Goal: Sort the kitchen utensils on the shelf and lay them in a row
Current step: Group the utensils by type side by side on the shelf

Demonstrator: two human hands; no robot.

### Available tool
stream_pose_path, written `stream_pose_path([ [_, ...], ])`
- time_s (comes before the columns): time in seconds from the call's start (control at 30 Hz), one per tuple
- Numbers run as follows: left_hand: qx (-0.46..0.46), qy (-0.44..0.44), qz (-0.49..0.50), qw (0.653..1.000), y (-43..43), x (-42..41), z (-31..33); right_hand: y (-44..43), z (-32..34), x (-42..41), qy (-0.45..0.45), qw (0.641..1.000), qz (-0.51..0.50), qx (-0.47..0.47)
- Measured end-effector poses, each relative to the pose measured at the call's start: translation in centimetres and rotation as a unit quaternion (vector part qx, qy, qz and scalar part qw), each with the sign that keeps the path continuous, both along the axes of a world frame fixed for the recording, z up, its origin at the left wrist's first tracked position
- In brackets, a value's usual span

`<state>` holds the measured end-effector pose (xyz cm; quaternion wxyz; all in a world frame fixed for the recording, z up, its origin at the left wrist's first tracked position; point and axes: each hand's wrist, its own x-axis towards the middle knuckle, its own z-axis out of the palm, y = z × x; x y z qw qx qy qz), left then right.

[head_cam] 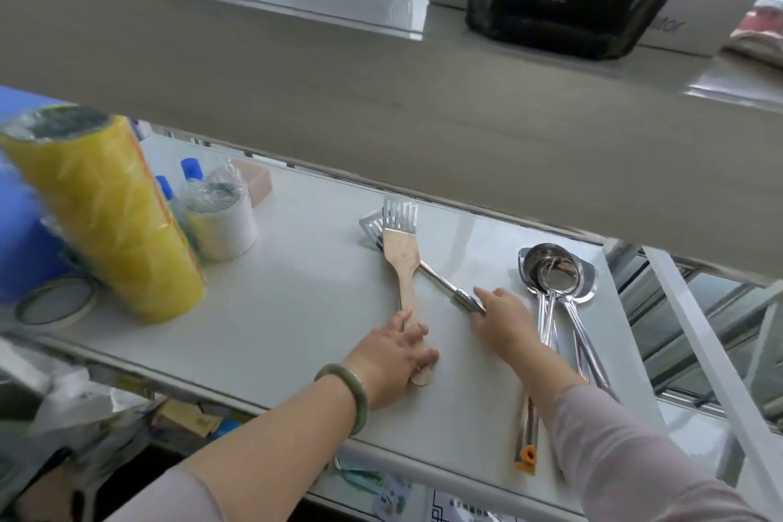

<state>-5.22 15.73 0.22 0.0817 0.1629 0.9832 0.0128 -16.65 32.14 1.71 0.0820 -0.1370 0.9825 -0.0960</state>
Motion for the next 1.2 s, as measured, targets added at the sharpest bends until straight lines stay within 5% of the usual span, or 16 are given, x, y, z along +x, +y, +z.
stream_pose_path([
  [0.27, 0.043, 0.212, -0.013, 0.976, -5.8, 1.5, -2.3, -5.1, -0.3, 3.8, -0.067, 0.997, 0.016, -0.034],
  [0.47, 0.195, 0.190, 0.060, 0.960, -10.7, 3.4, -2.5, -8.3, -0.1, 5.6, -0.056, 0.993, -0.053, -0.092],
  [0.73, 0.053, 0.180, 0.038, 0.981, -15.4, 3.8, -3.0, -13.1, -0.3, 7.1, -0.031, 0.997, -0.063, -0.031],
  [0.83, 0.045, 0.124, 0.001, 0.991, -16.3, 4.0, -3.1, -13.3, -0.4, 7.5, -0.065, 0.991, -0.096, -0.063],
  [1.0, -0.037, 0.153, -0.047, 0.986, -18.4, 3.4, -3.6, -12.2, -0.4, 8.0, -0.083, 0.984, -0.119, -0.101],
  [1.2, 0.171, 0.193, 0.047, 0.965, -14.5, 2.4, -2.0, -10.9, 0.0, 8.7, -0.074, 0.985, -0.134, -0.081],
])
